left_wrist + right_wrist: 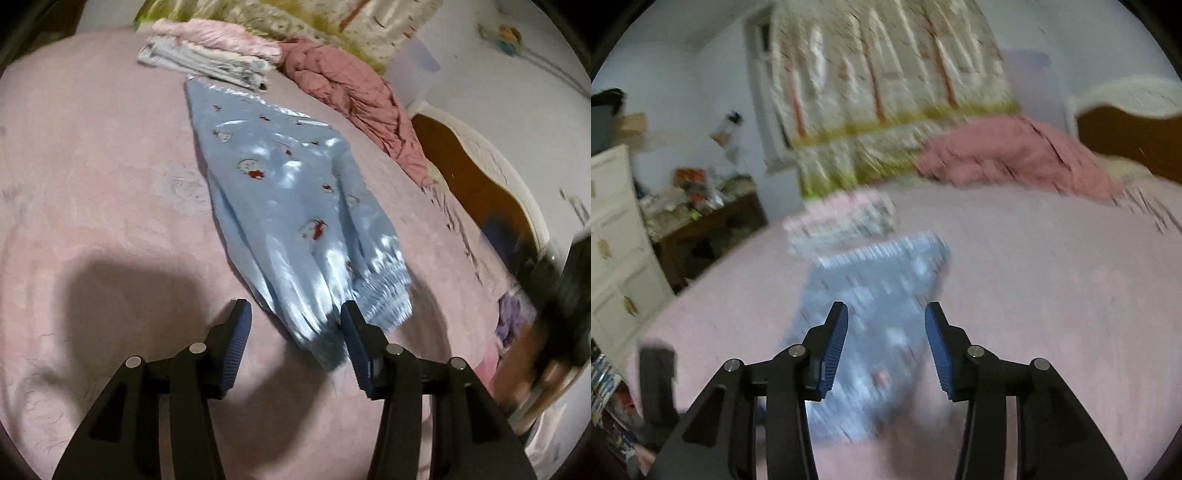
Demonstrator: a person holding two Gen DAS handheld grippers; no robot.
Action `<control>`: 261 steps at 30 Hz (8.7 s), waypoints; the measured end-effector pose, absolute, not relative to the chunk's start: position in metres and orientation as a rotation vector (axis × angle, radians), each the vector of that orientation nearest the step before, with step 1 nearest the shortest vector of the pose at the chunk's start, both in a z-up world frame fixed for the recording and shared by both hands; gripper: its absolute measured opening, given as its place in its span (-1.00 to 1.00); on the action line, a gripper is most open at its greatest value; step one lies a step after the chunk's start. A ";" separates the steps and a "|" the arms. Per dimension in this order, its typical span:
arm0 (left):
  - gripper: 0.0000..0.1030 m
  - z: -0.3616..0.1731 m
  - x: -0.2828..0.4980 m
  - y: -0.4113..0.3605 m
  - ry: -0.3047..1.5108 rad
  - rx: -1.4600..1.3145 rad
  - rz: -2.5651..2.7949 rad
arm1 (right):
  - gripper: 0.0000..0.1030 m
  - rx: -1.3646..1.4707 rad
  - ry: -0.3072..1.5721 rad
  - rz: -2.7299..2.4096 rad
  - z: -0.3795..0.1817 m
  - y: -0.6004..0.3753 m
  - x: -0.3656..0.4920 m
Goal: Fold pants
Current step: 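Open both grippers and release the lengthwise-folded pants onto the bed, then raise both open grippers and move them toward the waistband end of the pants, then lower both grippers onto the waistband end of the pants and close, then lift the waistband end with both grippers and fold it toward the cuffs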
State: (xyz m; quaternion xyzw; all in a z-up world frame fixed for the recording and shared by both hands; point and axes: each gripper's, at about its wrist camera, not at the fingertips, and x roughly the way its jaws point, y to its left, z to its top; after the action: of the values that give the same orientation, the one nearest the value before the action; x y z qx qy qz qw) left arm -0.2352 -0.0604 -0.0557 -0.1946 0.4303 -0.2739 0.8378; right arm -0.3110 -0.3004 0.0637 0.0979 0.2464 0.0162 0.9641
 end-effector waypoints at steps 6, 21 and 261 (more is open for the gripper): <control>-0.23 -0.060 -0.226 -0.055 0.887 -0.512 -0.561 | -0.13 0.018 0.696 0.070 0.001 -0.281 -0.325; -0.97 -0.066 -0.223 -0.069 0.842 -0.461 -0.541 | -0.90 0.084 0.730 0.072 -0.033 -0.259 -0.268; -0.95 0.011 -0.037 -0.019 0.654 -0.339 -0.860 | -0.90 0.499 0.517 0.409 0.019 -0.419 -0.071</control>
State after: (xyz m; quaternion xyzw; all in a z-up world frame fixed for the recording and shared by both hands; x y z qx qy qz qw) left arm -0.0372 -0.0188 0.0114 -0.1605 0.3098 -0.4076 0.8439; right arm -0.0706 -0.4187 0.0187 0.2424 0.2514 0.1986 0.9158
